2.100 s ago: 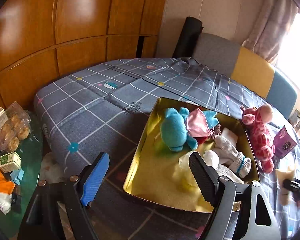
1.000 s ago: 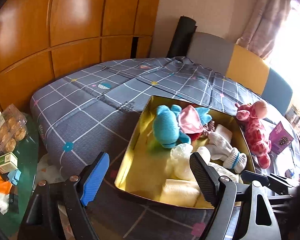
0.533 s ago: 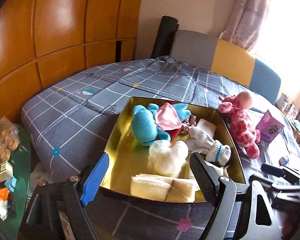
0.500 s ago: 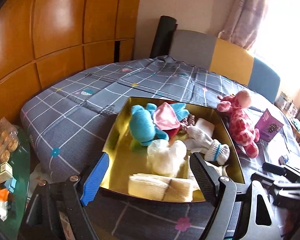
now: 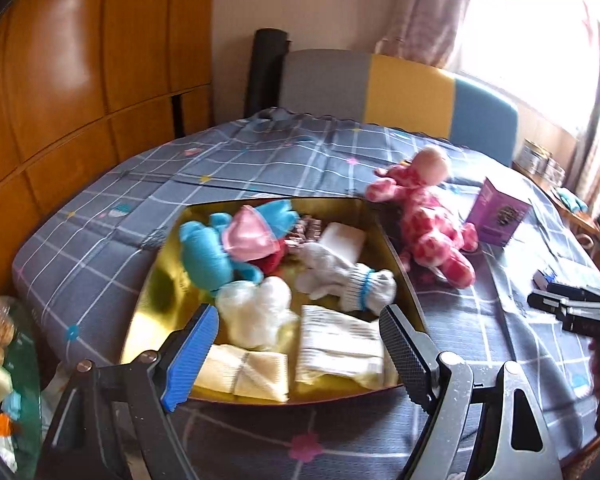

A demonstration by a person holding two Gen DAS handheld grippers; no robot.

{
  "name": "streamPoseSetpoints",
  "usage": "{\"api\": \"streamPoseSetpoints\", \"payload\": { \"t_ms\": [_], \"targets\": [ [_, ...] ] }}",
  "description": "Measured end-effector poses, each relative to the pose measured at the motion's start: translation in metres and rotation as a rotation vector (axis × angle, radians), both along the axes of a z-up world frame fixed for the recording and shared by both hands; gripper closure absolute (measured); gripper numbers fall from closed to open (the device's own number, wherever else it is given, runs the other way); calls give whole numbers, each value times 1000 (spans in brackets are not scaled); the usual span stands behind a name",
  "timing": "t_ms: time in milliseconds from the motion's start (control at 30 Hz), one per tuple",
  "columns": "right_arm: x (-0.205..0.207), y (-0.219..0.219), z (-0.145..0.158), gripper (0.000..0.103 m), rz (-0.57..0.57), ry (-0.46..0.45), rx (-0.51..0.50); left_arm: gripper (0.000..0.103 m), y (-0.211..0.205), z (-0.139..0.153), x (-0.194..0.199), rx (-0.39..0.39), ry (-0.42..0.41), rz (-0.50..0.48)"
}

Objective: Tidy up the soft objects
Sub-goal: 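Withdraw both grippers from the gold box toward the remaining items, then grasp the blue Tempo tissue packet with the left gripper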

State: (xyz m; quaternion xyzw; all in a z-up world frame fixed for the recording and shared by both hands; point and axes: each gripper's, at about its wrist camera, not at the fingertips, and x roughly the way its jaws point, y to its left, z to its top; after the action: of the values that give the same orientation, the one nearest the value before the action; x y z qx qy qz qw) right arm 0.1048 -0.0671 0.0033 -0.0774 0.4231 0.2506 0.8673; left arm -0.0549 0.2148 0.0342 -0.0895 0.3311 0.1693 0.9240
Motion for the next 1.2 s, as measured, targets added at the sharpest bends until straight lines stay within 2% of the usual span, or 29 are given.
{"api": "streamPoseSetpoints", "payload": {
  "t_ms": [200, 433, 533, 667, 733, 833, 1033, 1200],
  "targets": [
    [32, -61, 2, 33, -150, 1, -10, 20, -31, 3, 18, 27, 15, -95],
    [68, -147, -6, 33, -404, -23, -9, 20, -67, 3, 39, 61, 38, -191],
    [74, -191, -13, 33, -571, -39, 10, 20, -81, 2, 49, 73, 56, -227],
    [81, -247, -26, 33, -827, 53, 81, 20, -101, 2, 62, 81, 71, -283],
    [77, -268, -29, 33, -909, 81, 126, 20, -111, 2, 71, 76, 76, -319],
    [74, -283, -35, 33, -949, 135, 225, 20, -128, 5, 86, 67, 79, -367],
    [70, -283, -31, 33, -962, 123, 240, 20, -176, 8, 122, 55, 79, -485],
    [68, -288, -30, 33, -963, 136, 293, 20, -228, -2, 165, 100, 116, -617]
  ]
}}
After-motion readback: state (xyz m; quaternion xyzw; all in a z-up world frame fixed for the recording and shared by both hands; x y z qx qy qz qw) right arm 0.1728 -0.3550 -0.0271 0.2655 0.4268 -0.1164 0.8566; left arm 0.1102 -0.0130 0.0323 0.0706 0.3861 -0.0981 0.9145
